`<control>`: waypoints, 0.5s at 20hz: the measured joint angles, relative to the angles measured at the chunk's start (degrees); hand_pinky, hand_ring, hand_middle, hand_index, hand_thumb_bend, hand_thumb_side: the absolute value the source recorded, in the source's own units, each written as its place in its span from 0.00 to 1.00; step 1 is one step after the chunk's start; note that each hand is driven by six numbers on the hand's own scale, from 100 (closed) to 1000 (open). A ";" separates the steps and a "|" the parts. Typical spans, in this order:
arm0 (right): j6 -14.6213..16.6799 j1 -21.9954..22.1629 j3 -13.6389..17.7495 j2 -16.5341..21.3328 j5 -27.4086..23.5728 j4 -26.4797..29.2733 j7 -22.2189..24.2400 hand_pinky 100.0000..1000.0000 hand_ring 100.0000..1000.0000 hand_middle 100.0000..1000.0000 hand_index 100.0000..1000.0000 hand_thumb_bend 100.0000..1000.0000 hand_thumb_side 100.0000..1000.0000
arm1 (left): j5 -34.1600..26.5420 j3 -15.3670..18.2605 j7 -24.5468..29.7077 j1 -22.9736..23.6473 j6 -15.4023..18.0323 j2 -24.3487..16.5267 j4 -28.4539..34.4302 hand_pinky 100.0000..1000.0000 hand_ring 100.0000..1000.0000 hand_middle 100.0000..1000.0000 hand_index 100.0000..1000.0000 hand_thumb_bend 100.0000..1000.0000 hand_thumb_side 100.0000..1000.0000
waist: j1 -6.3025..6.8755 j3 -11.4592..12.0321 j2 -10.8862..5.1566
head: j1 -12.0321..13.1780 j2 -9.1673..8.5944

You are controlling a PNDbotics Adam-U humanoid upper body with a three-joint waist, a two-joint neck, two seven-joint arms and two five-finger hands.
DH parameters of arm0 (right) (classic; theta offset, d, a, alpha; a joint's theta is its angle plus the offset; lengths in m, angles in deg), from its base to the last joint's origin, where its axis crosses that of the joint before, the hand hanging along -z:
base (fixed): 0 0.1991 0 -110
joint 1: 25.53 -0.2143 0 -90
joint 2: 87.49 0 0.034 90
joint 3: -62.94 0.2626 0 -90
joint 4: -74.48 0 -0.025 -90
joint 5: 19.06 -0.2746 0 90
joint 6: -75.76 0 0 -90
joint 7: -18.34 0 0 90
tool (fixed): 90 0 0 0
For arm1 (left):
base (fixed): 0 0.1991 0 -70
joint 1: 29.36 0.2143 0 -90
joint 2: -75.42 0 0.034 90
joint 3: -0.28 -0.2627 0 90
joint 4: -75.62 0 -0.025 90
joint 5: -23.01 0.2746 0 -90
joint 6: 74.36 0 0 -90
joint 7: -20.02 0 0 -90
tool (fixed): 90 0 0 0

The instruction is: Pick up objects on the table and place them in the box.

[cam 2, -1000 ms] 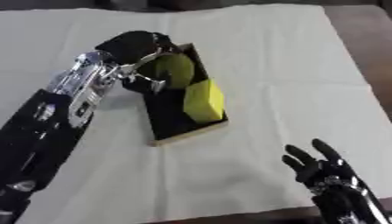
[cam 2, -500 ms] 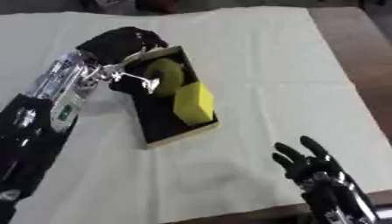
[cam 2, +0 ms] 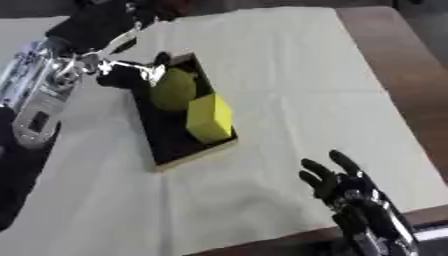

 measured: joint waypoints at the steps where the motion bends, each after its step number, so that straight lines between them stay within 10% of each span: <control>1: 0.00 0.00 0.07 0.00 -0.20 0.00 0.00 1.00 1.00 0.56 1.00 0.00 0.11 | -0.85 0.18 -0.75 0.35 0.30 -0.33 1.38 0.93 0.85 0.77 0.90 0.00 0.49 | -0.07 0.03 -0.02 | -0.06 -0.03; 10: 0.00 -0.33 1.27 0.01 -4.50 0.00 0.00 1.00 0.82 0.58 0.97 0.00 0.00 | -8.51 0.38 -8.15 8.88 2.38 -6.05 13.91 0.89 0.81 0.73 0.88 0.00 0.64 | -1.07 0.35 -0.25 | -0.95 -0.42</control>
